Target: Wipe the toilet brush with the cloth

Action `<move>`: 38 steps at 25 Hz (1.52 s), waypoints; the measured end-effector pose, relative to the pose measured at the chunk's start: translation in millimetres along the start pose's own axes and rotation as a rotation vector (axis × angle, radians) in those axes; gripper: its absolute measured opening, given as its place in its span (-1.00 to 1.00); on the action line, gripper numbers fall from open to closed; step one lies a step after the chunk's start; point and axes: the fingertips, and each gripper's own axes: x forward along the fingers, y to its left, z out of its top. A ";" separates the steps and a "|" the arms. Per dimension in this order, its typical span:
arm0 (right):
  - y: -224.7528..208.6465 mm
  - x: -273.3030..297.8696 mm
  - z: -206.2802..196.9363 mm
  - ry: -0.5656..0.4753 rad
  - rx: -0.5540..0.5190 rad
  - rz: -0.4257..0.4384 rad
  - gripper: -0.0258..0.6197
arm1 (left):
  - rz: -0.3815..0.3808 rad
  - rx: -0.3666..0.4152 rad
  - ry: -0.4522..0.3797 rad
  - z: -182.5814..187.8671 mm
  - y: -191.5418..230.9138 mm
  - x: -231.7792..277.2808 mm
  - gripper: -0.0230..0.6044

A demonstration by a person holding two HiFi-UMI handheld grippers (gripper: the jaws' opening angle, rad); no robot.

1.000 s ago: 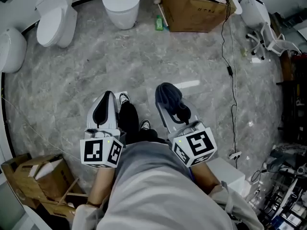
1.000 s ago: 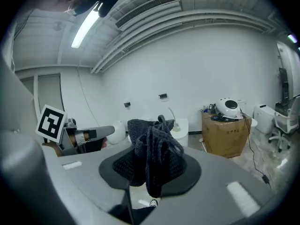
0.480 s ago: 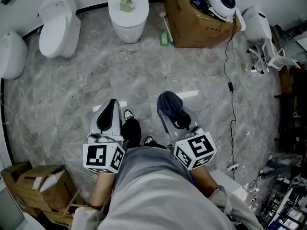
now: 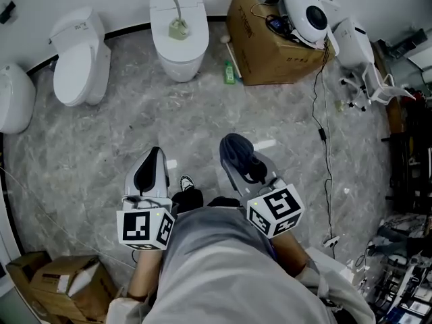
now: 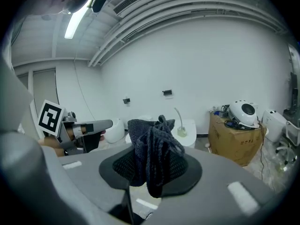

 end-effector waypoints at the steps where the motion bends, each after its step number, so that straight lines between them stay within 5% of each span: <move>1: 0.0 4.4 4.5 -0.005 -0.003 -0.003 -0.59 | -0.007 0.002 0.001 1.7 4.2 3.6 -0.93; 18: -26.5 89.7 32.5 0.032 -0.012 0.047 -0.59 | -0.023 0.013 0.052 4.6 49.3 73.6 -0.93; 38: -209.8 282.6 159.8 0.043 -0.037 0.161 -0.59 | 0.083 -0.017 0.048 80.2 97.1 331.7 -0.93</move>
